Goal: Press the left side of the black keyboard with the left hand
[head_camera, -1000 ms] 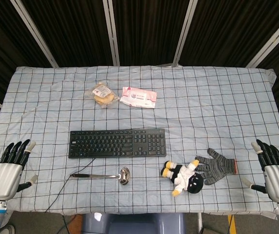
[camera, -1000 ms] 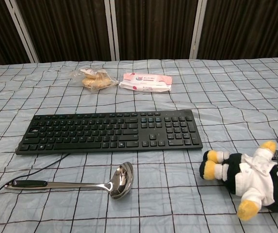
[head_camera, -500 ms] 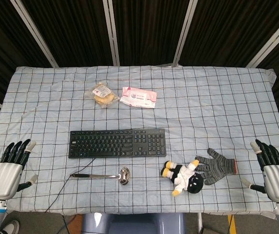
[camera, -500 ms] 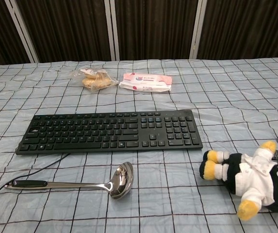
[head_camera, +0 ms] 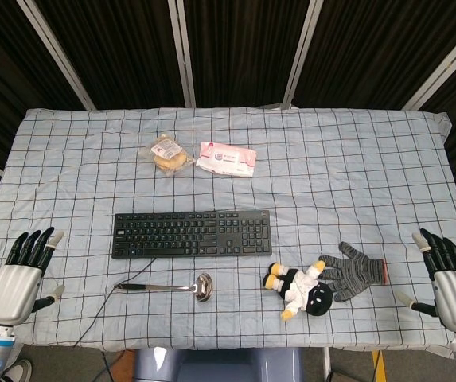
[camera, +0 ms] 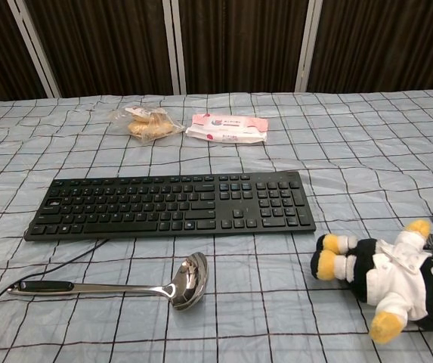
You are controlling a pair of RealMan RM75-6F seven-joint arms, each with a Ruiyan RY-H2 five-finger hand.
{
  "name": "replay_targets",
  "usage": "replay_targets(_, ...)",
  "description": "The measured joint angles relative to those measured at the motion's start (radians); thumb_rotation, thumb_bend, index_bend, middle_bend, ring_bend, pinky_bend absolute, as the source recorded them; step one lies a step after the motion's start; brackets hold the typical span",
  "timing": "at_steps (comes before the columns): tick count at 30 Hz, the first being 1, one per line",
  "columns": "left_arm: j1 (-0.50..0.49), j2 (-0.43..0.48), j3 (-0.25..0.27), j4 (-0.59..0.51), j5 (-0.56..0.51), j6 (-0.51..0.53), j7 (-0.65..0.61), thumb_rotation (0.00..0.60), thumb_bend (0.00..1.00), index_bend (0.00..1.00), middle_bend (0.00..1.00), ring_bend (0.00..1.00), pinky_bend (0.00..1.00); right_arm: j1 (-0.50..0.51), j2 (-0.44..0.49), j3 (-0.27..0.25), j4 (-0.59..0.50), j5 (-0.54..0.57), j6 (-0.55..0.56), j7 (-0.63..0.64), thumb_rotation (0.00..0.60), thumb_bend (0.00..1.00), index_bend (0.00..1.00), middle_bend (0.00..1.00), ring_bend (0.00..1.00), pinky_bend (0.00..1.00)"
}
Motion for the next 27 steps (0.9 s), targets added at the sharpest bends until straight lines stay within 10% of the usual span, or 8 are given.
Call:
replay_targets(4, -0.010, 0.003, -0.020, -0.032, -0.016, -0.003, 0.027, 0.600, 0.40, 0.00, 0.04, 0.08, 0.14, 0.000, 0.000, 0.001, -0.002, 0.002, -0.001, 0.004, 0.600, 0.05, 0.00, 0.00, 0.00, 0.00)
replay_targets(13, -0.085, 0.011, -0.091, -0.151, -0.166, -0.109, 0.174, 0.600, 0.89, 0.00, 0.73, 0.68, 0.51, 0.004, 0.000, 0.002, -0.004, 0.000, -0.005, 0.009, 0.600, 0.05, 0.00, 0.00, 0.00, 0.00)
replay_targets(27, -0.325, -0.007, -0.231, -0.302, -0.752, -0.285, 0.455, 0.600, 1.00, 0.00, 0.79, 0.74, 0.55, 0.008, 0.003, 0.001, -0.008, 0.002, -0.015, 0.026, 0.600, 0.05, 0.00, 0.00, 0.00, 0.00)
